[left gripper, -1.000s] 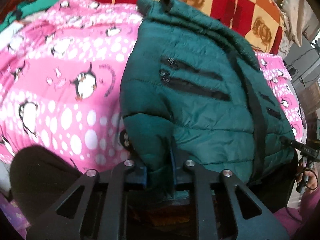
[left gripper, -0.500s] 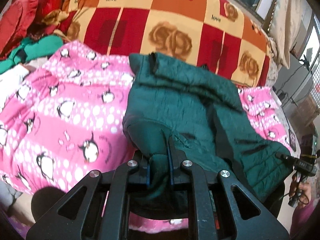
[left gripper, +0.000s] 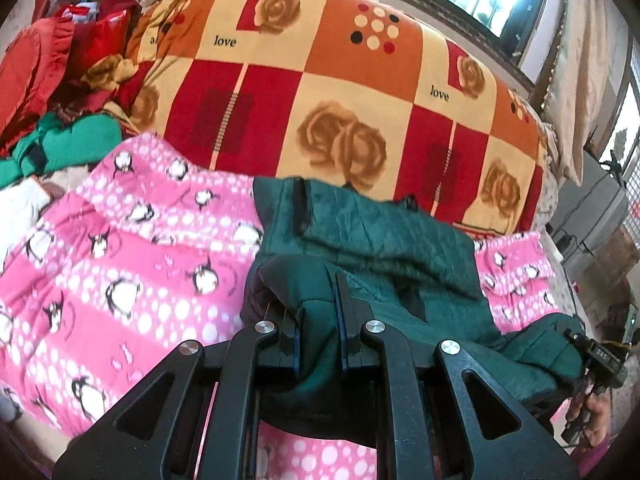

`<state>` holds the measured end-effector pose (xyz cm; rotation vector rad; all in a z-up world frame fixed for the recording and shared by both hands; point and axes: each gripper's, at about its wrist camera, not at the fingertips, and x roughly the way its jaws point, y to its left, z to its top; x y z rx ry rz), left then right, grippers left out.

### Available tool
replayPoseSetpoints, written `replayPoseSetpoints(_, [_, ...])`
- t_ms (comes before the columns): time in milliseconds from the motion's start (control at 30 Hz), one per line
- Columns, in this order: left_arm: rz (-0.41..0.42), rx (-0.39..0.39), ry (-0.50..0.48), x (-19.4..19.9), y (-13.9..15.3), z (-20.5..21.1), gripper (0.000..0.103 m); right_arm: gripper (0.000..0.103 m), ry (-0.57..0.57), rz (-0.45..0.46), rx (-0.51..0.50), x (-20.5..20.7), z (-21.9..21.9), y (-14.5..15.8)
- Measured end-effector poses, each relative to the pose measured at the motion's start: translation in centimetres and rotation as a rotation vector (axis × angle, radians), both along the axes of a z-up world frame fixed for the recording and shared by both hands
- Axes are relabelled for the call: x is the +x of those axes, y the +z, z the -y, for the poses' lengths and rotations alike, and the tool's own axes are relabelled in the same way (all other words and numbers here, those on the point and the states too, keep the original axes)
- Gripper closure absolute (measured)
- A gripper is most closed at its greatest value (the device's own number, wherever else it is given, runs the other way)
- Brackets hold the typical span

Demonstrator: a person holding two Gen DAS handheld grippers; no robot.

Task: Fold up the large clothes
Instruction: 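Grasp the hem with both grippers and fold it up toward the collar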

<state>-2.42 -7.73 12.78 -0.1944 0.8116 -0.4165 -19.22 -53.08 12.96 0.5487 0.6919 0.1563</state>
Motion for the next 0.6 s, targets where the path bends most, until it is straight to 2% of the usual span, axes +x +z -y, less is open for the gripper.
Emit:
replayPoseSetpoints(367, [0.03, 0.006, 0.072, 6.5, 1.0, 2.1, 0.091, 0.078, -0.07, 0.066, -0.093, 6.9, 1.3, 1.8])
replayPoseSetpoints(600, [0.026, 0.046, 0.127, 11.7, 0.8, 3.8, 0.091, 0.077, -0.158, 0.043, -0.122, 12.0, 3.4, 0.9])
